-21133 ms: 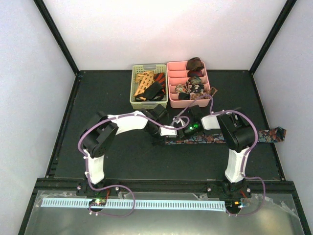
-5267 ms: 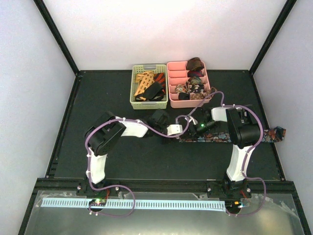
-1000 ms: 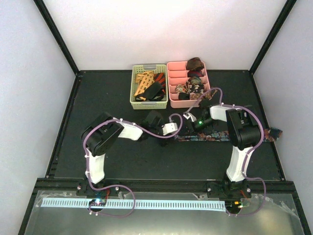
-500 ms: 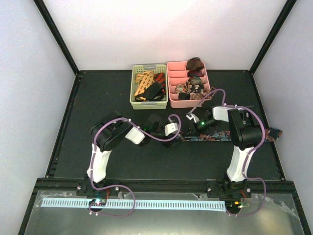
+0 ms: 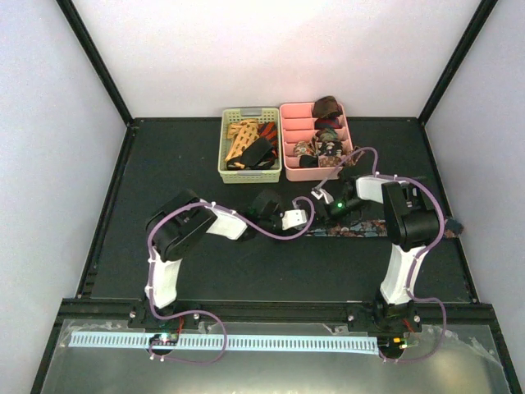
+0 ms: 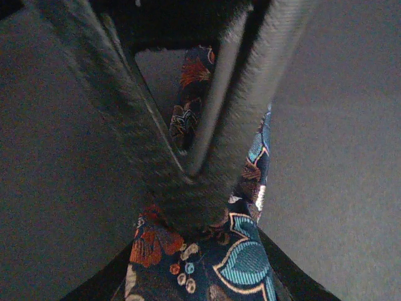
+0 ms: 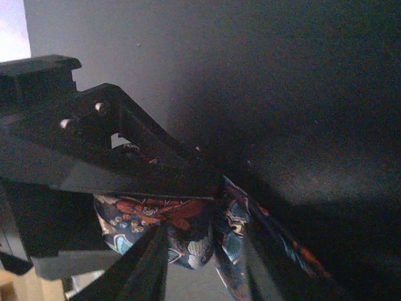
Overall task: Roll the ties
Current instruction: Roll the tie at the center of the board.
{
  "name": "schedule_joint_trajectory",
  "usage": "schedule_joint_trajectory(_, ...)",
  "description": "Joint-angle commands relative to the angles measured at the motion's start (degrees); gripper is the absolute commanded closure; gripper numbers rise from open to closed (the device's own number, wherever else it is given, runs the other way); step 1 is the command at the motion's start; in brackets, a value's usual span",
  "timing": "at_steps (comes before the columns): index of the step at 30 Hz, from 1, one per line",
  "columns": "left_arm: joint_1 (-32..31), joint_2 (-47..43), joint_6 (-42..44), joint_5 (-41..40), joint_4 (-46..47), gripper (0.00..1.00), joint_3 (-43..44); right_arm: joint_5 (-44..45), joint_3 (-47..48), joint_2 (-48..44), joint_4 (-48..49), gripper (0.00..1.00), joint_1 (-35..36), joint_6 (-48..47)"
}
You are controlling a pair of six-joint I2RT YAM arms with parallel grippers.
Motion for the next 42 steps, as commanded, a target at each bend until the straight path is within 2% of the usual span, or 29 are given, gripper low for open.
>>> schedule_joint_trajectory(1,0.2,-0.9,4.1,-5.8,-15.2,0.67,-0.9,-0.8,1.9,-1.7,-2.6,0.61,-0.1,-2.5)
schedule_joint_trajectory(7,0.1,-0.8,4.6,-5.6,-18.5,0.68,0.3,-3.2,-0.9,-6.5,0.0,0.56,0.6,-0.5)
schedule_joint_trajectory(12,0.1,-0.5,5.0,-5.5,-20.0,0.67,1.2,-5.1,-1.4,-4.4,2.7,0.55,4.2,1.9)
schedule_joint_trajectory(16,0.2,-0.3,4.8,-5.4,-20.5,0.67,1.7,-2.1,-0.7,-1.6,3.6,0.56,4.7,2.8)
schedule_joint_trajectory(18,0.1,-0.2,4.7,-5.1,-20.7,0.67,2.0,-1.4,-0.5,-0.3,3.9,0.61,4.7,3.2)
schedule_joint_trajectory(19,0.1,0.0,4.5,-5.1,-20.8,0.67,2.1,-1.0,-0.5,0.1,4.0,0.68,4.7,3.4)
schedule_joint_trajectory(21,0.1,0.2,4.3,-4.9,-21.0,0.67,2.4,0.4,-0.6,0.3,4.0,0.92,4.6,3.3)
schedule_joint_trajectory(22,0.1,0.3,4.3,-4.9,-21.1,0.67,2.4,1.2,-0.7,0.0,3.7,0.97,4.7,3.1)
schedule_joint_trajectory(27,0.3,0.3,4.2,-5.2,-21.3,0.64,2.4,2.3,-0.6,-0.6,1.3,0.98,3.8,1.7)
schedule_joint_trajectory(28,0.5,0.3,3.9,-5.1,-21.2,0.62,2.4,2.6,-0.8,-0.6,1.1,0.98,3.3,1.5)
schedule_joint_trajectory(31,1.8,-0.1,2.4,-2.7,-19.5,0.43,2.2,3.2,-1.7,0.0,0.4,0.98,1.8,0.5)
schedule_joint_trajectory(34,3.2,-2.0,0.4,1.1,-14.7,0.3,0.2,4.0,-3.0,0.6,0.4,0.98,0.7,-0.1)
schedule_joint_trajectory(42,3.5,-3.5,-3.1,6.6,1.3,0.19,-4.4,8.4,-4.0,-0.1,0.4,0.98,-0.4,0.4)
